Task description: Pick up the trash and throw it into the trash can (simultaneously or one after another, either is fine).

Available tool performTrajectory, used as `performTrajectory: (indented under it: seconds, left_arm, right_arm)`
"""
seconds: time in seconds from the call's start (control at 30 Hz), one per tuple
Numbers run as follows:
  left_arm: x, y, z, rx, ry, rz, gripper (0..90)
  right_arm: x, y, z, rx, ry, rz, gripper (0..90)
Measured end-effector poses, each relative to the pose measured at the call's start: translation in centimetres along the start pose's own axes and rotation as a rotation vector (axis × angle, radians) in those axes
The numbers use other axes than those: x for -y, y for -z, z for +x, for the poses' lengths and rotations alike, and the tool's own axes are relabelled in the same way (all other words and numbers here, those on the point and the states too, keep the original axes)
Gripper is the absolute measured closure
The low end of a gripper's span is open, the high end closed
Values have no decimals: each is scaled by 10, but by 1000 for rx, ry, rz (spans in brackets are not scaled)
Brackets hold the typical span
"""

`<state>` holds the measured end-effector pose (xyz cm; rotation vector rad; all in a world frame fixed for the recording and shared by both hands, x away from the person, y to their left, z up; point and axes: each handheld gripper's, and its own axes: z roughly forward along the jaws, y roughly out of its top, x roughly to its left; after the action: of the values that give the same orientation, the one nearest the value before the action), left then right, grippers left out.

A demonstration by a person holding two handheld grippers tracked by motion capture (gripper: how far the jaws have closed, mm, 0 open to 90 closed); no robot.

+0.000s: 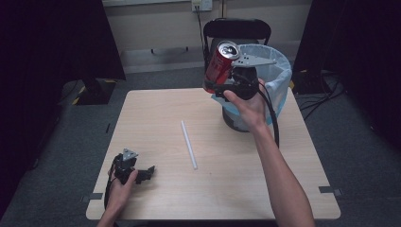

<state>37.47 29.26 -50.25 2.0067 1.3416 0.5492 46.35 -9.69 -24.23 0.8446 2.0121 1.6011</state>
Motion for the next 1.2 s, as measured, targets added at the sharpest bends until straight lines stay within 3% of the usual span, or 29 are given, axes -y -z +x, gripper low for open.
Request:
performTrajectory:
  seconds: [0.17,0.57,0.73,0.8,0.9,1.2]
  left_arm:
    - [0,0,0,0,0,1,0]
    - [0,0,0,-1,0,0,0]
    - [0,0,0,-1,-3,2,0]
    - [0,0,0,0,0,0,0]
    - [0,0,0,-1,-3,2,0]
    - [0,0,0,3,-3,0,0]
  right_arm:
    - [-11,5,-14,23,-14,-29,345]
    - [-23,9,-40,83,-24,-14,346]
    - [-27,12,-57,146,-21,26,345]
    - [-25,15,-68,171,-41,37,344]
    - [-19,19,-83,233,-51,70,342]
    - [-16,23,-97,329,-42,74,326]
